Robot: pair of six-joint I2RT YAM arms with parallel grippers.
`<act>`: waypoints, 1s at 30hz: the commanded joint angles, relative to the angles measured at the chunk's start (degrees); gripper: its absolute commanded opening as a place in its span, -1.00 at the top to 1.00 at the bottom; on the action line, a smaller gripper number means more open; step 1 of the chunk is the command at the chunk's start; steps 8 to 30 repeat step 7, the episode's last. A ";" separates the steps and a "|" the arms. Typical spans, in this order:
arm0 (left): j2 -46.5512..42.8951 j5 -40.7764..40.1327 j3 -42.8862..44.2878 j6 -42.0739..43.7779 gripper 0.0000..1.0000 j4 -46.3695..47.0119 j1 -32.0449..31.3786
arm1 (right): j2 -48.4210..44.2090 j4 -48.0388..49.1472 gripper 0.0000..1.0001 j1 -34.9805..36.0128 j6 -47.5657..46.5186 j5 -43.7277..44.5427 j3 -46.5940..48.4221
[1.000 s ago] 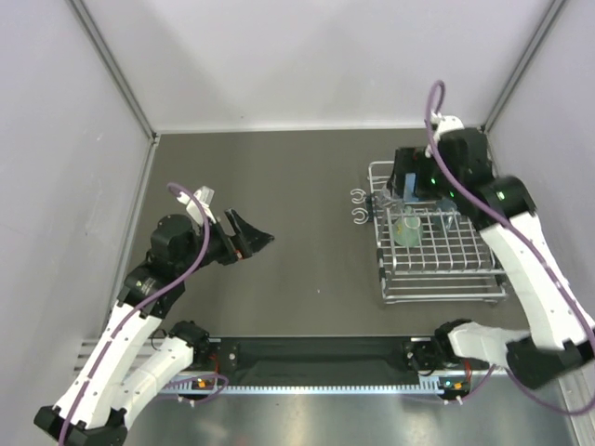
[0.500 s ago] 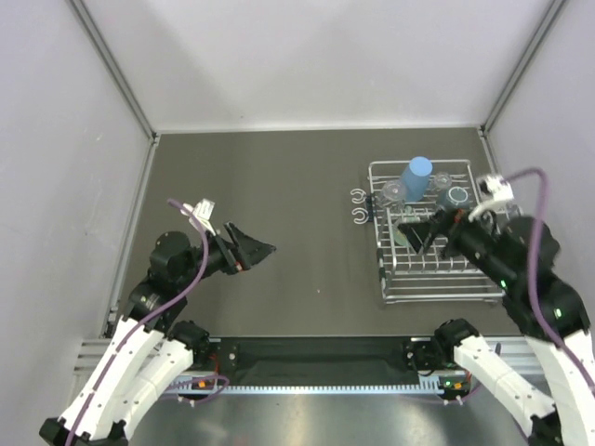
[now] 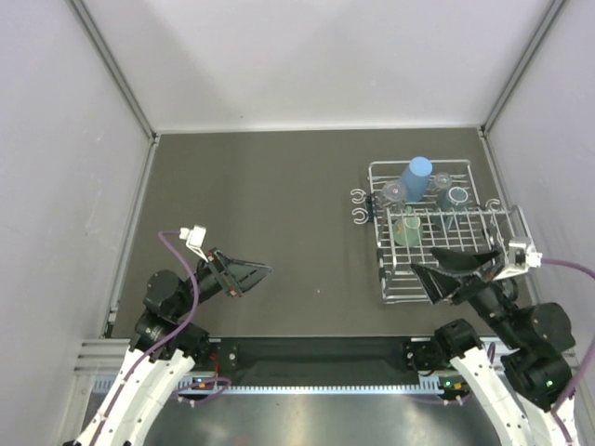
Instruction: Load the cups into the dish rack
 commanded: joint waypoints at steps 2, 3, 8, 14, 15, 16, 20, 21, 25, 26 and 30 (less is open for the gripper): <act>-0.83 1.73 -0.72 -1.12 -0.97 4.51 -0.01 | -5.67 -4.50 -0.99 0.31 4.78 8.02 -3.17; -1.01 1.99 -0.72 -1.03 -0.97 4.51 -0.01 | -7.16 -4.94 -0.99 0.22 5.13 8.72 -3.87; -1.36 3.39 -1.07 -0.68 -0.97 4.59 -0.01 | -6.21 -6.97 -0.99 -0.13 3.47 7.51 -3.53; -1.36 3.39 -1.07 -0.68 -0.97 4.59 -0.01 | -6.21 -6.97 -0.99 -0.13 3.47 7.51 -3.53; -1.36 3.39 -1.07 -0.68 -0.97 4.59 -0.01 | -6.21 -6.97 -0.99 -0.13 3.47 7.51 -3.53; -1.36 3.39 -1.07 -0.68 -0.97 4.59 -0.01 | -6.21 -6.97 -0.99 -0.13 3.47 7.51 -3.53; -1.36 3.39 -1.07 -0.68 -0.97 4.59 -0.01 | -6.21 -6.97 -0.99 -0.13 3.47 7.51 -3.53; -1.36 3.39 -1.07 -0.68 -0.97 4.59 -0.01 | -6.21 -6.97 -0.99 -0.13 3.47 7.51 -3.53; -1.36 3.39 -1.07 -0.68 -0.97 4.59 -0.01 | -6.21 -6.97 -0.99 -0.13 3.47 7.51 -3.53; -1.36 3.39 -1.07 -0.68 -0.97 4.59 -0.01 | -6.21 -6.97 -0.99 -0.13 3.47 7.51 -3.53; -1.36 3.39 -1.07 -0.68 -0.97 4.59 -0.01 | -6.21 -6.97 -0.99 -0.13 3.47 7.51 -3.53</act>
